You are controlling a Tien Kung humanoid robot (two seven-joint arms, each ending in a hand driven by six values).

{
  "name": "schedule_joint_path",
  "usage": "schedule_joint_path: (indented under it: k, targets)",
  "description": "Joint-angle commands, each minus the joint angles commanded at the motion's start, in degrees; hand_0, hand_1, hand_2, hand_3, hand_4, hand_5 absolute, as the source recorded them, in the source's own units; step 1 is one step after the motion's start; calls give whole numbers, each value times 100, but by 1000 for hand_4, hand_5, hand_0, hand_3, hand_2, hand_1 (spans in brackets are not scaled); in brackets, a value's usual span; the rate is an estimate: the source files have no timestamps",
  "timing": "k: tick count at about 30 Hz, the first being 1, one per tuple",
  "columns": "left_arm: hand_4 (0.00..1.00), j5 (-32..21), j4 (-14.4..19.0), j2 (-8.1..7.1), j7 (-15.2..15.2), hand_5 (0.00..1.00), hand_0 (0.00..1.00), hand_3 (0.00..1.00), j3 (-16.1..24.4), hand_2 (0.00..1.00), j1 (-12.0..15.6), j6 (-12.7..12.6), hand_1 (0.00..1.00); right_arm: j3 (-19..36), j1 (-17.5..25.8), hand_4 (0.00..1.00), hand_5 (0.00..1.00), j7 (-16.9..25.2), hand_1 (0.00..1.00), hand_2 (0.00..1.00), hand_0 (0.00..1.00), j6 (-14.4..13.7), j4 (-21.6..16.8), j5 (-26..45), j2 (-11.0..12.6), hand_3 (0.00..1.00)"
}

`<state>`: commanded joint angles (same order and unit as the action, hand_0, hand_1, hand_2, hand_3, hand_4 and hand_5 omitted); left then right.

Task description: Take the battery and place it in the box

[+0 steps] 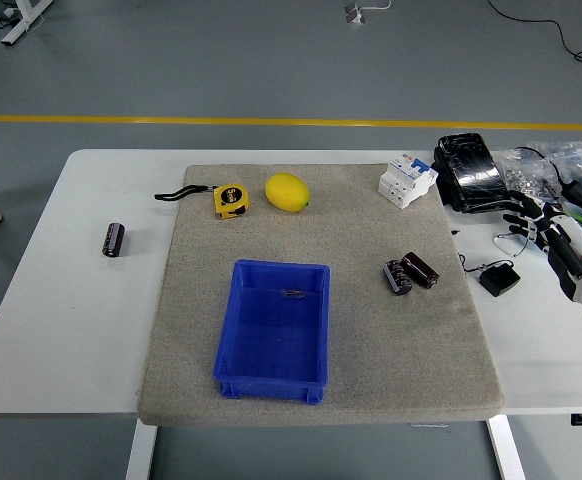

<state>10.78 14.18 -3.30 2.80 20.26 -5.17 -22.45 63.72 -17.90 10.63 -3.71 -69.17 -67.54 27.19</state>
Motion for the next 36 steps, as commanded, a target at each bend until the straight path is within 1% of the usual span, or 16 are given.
schedule_joint_path:
  k: [1, 2, 7, 8, 13, 14, 17, 19, 20, 25, 26, 31, 32, 36]
  targets:
    - [665, 9, 0, -1, 3, 800, 700, 703, 4, 698, -1, 1, 613, -22, -19, 998, 548, 1, 835, 854, 856, -3, 8, -37, 14, 881]
    - [665, 53, 0, -5, 21, 800, 700, 703, 19, 698, -3, 3, 613, -173, -149, 998, 548, 19, 835, 854, 856, -20, 59, -298, 102, 881]
    - [665, 116, 2, -24, 53, 800, 700, 703, 27, 698, -9, 5, 613, -801, -685, 998, 548, 181, 835, 854, 856, -58, 256, -1392, 395, 881]
    - [665, 121, 3, -28, 57, 799, 700, 703, 24, 691, -9, 4, 605, -918, -780, 998, 367, 219, 832, 853, 854, -61, 283, -1585, 434, 876]
    - [665, 143, 4, -39, 75, 799, 700, 703, 42, 691, -4, -10, 605, -1572, -1269, 998, 367, 399, 832, 853, 854, -100, 380, -2814, 596, 876]
    - [665, 150, 7, -42, 81, 800, 701, 700, 40, 687, -3, -10, 602, -1724, -1382, 998, 267, 430, 817, 849, 850, -134, 395, -3068, 622, 874]
    - [665, 190, 10, -49, 99, 800, 701, 700, 55, 687, -3, -6, 602, -2057, -1629, 998, 267, 485, 817, 849, 850, -209, 457, -3757, 659, 874]
    - [665, 228, 12, -52, 114, 800, 701, 700, 72, 687, -6, -6, 602, -2305, -1808, 998, 267, 512, 817, 849, 850, -273, 491, -4078, 683, 874]
    - [666, 237, 13, -54, 118, 802, 701, 697, 77, 685, -6, -5, 601, -2401, -1872, 989, 233, 523, 811, 845, 843, -303, 498, -4148, 689, 879]
    - [666, 318, 16, -54, 151, 802, 701, 697, 128, 685, -8, -6, 601, -2788, -2140, 989, 233, 549, 811, 845, 843, -432, 484, -4390, 661, 879]
    - [665, 333, 18, -55, 158, 800, 704, 695, 133, 682, -8, -2, 598, -2866, -2192, 977, 226, 550, 800, 843, 828, -452, 474, -4440, 649, 878]
    - [665, 410, 24, -56, 195, 800, 704, 695, 177, 682, -1, 7, 598, -3248, -2436, 977, 226, 572, 800, 843, 828, -457, 463, -4504, 579, 878]
    - [664, 412, 25, -57, 197, 800, 703, 693, 177, 680, 0, 7, 597, -3313, -2476, 959, 220, 577, 783, 834, 798, -457, 474, -4500, 563, 876]
    - [664, 445, 31, -61, 213, 800, 703, 693, 195, 680, 5, 9, 597, -3653, -2712, 959, 220, 589, 783, 834, 798, -446, 631, -4494, 433, 876]
